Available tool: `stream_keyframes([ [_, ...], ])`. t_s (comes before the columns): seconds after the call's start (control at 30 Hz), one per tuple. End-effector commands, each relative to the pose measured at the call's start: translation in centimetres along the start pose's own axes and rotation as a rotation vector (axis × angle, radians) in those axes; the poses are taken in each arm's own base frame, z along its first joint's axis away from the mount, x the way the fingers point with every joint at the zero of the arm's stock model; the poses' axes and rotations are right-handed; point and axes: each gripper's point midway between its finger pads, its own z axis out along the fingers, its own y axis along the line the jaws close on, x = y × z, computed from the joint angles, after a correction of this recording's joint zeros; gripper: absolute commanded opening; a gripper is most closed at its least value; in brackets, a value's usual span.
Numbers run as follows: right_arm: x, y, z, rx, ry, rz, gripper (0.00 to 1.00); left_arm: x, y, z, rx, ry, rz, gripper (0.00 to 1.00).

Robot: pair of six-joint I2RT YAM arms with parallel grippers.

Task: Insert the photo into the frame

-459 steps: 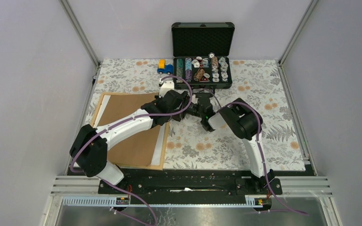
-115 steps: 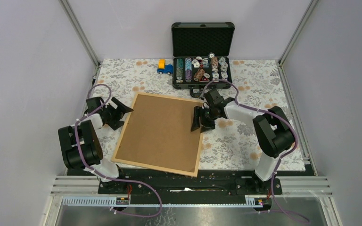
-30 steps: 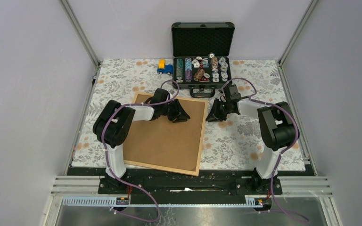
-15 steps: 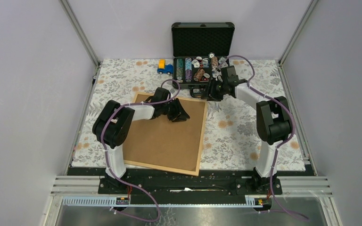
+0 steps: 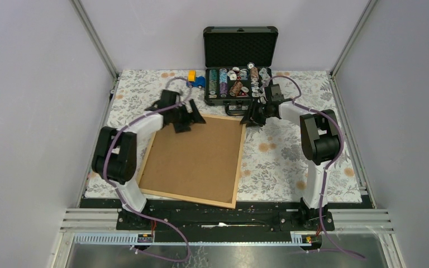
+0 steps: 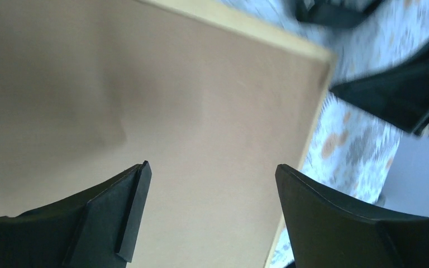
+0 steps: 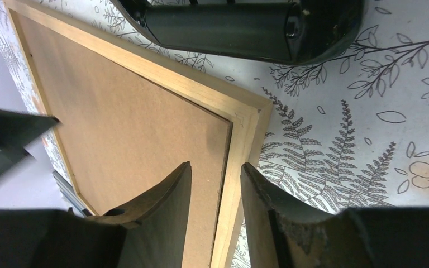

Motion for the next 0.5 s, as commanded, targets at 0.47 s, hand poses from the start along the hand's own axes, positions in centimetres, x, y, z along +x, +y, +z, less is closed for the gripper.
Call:
stream_keyframes([
  [0.47, 1.3, 0.5, 0.9, -0.098, 0.039, 0.034, 0.39, -14.2, 19.0, -9.2, -0.365, -0.265, -0.240, 0.98],
])
